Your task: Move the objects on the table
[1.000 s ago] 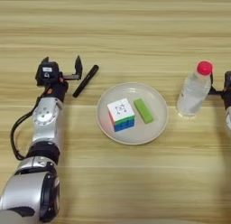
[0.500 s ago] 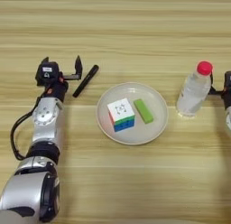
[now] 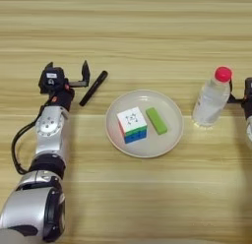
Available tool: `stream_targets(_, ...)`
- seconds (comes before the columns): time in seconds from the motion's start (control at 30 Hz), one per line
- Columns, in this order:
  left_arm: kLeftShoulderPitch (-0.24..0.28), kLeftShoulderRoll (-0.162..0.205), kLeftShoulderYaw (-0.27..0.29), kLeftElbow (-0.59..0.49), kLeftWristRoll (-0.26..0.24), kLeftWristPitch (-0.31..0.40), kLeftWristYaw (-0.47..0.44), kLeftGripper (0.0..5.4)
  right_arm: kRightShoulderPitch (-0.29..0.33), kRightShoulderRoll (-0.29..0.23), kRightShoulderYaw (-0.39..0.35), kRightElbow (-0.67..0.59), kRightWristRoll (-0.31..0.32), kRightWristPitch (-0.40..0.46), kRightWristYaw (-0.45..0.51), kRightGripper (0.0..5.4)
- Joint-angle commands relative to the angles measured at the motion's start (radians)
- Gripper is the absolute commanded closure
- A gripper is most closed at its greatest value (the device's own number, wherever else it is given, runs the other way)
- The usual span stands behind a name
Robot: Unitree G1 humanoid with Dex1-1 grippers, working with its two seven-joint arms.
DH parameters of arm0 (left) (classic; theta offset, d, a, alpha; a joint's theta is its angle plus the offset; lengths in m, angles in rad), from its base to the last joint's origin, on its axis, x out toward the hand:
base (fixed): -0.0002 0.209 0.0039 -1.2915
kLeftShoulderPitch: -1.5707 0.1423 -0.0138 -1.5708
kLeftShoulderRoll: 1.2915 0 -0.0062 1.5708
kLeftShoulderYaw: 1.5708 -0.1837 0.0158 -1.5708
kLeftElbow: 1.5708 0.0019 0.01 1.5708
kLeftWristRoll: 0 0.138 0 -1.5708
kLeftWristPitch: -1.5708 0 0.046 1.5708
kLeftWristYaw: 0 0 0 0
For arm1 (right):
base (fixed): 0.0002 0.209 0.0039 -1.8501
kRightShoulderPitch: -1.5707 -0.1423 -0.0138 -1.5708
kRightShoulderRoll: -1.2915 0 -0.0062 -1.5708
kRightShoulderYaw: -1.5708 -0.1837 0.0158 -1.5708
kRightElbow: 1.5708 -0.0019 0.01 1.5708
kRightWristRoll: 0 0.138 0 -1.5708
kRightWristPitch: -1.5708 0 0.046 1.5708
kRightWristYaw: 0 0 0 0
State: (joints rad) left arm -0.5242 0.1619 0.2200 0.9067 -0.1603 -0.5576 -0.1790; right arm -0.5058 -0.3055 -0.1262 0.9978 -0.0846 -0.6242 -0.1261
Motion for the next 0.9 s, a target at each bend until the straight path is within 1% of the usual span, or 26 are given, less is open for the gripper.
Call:
stream_targets(0.03, -0.007, -0.005, -0.005, -0.011, 0.008, -0.001, 0.006, 0.0, -0.013, -0.008, -0.005, 0.0, 0.01, -0.016, 0.017, 0.03)
stream_targets(0.27, -0.005, -0.008, -0.007, -0.014, 0.008, 0.001, 0.009, 0.0, -0.007, -0.003, -0.018, -0.013, 0.05, -0.035, 0.073, 0.03)
stream_targets(0.4, -0.007, -0.009, -0.007, -0.014, 0.009, 0.002, 0.012, 0.0, 0.001, -0.002, -0.035, -0.046, 0.08, -0.056, 0.092, 0.03)
stream_targets(0.63, -0.006, -0.008, -0.009, -0.013, 0.008, 0.002, 0.014, 0.0, 0.012, 0.001, -0.068, -0.132, 0.101, -0.076, 0.069, 0.03)
stream_targets(0.9, -0.004, -0.007, -0.009, -0.015, 0.006, 0.001, 0.014, 0.0, 0.043, 0.001, -0.102, -0.257, 0.091, -0.087, 0.007, 0.03)
